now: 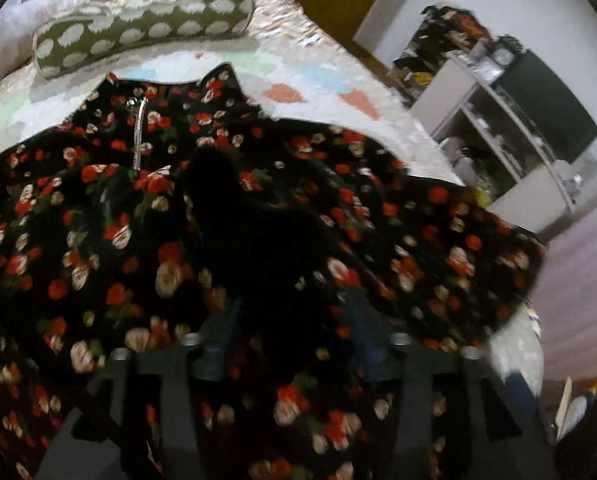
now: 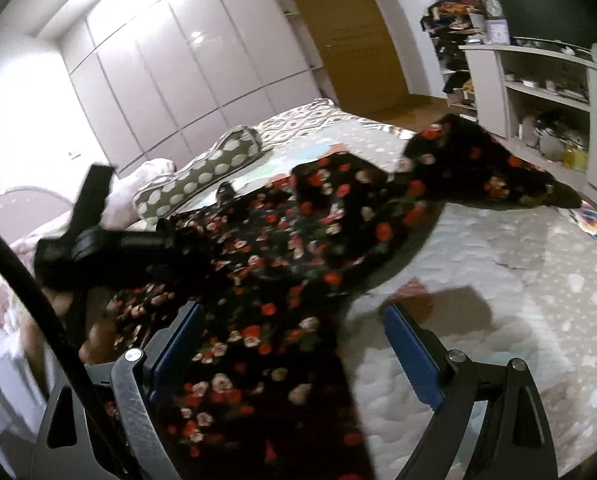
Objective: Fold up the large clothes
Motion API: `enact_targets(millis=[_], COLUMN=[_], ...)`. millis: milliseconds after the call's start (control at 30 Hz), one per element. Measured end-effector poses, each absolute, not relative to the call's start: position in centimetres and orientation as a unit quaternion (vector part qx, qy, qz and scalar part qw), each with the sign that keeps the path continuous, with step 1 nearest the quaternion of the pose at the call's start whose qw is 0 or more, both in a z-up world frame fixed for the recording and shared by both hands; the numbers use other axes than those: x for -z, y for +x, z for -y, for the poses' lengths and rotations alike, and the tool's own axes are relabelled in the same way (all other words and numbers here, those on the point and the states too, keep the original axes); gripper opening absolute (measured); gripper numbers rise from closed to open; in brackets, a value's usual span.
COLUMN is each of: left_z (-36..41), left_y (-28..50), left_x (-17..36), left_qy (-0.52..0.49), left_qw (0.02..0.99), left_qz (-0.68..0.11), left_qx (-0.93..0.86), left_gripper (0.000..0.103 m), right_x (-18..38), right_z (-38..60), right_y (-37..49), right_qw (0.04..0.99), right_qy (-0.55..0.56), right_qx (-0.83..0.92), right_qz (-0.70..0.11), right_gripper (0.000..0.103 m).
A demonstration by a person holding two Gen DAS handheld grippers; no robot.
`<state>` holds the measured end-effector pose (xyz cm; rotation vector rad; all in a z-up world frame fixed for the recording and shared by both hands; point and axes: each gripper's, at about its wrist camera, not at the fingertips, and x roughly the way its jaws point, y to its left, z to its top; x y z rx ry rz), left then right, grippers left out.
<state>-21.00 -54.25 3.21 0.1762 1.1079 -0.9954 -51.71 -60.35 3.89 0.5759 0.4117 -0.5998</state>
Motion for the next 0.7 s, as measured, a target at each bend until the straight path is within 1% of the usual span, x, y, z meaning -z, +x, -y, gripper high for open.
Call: enact_targets(millis=[33, 67, 100, 133, 167, 233, 333, 500, 600, 633, 667, 700], left_z=[53.4, 52.3, 50.9, 47.4, 45.9, 42.6, 37.8, 31.1, 28.5, 27.6, 26.7, 26.1], left_y=[-21.4, -21.8, -22.2, -22.3, -22.2, -22.4, -22.6, -21.8, -21.0, -20.5, -20.3, -19.9], left_x=[-3.8, -4.7, -5.5, -7.2, -8.0, -9.0, -9.3, -7.8, -6.8, -6.4, -6.2, -5.7], left_qy=[0.075, 0.072, 0.071, 0.070, 0.073, 0.091, 0.112, 0.074, 0.058, 0.058, 0.059, 0.060], left_qw=[0.732, 0.734, 0.741, 0.748, 0.757, 0.788, 0.826, 0.834, 0.842, 0.848, 0.852, 0.856], left_qz=[-0.497, -0.490, -0.479, -0.470, -0.462, -0.442, -0.418, -0.441, -0.446, -0.447, -0.447, -0.448], left_qx=[0.460, 0.465, 0.466, 0.464, 0.455, 0.418, 0.360, 0.323, 0.297, 0.280, 0.265, 0.249], left_gripper=[0.064, 0.068, 0.070, 0.074, 0.077, 0.078, 0.078, 0.078, 0.078, 0.078, 0.078, 0.078], right_x=[-4.1, -4.5, -4.9, -5.4, -5.9, -6.7, -7.5, -6.7, -4.8, -4.0, -3.2, -2.5], right_z=[60.4, 60.3, 60.2, 60.1, 59.7, 58.9, 58.2, 57.1, 57.4, 57.9, 58.7, 59.8], right_y=[-51.7, -51.3, -50.9, -50.4, -49.3, -48.3, -43.6, -32.5, -27.3, -26.2, -25.3, -25.2], right_qw=[0.896, 0.898, 0.901, 0.905, 0.909, 0.915, 0.925, 0.917, 0.901, 0.894, 0.884, 0.872], right_qy=[0.276, 0.273, 0.267, 0.261, 0.249, 0.233, 0.198, 0.089, 0.070, 0.076, 0.085, 0.095], right_qx=[0.288, 0.284, 0.280, 0.275, 0.267, 0.254, 0.212, 0.219, 0.222, 0.218, 0.227, 0.252], right_qz=[-0.196, -0.195, -0.194, -0.195, -0.200, -0.211, -0.247, -0.321, -0.367, -0.384, -0.400, -0.409], right_gripper=[0.094, 0.094, 0.094, 0.094, 0.094, 0.094, 0.094, 0.094, 0.094, 0.089, 0.082, 0.063])
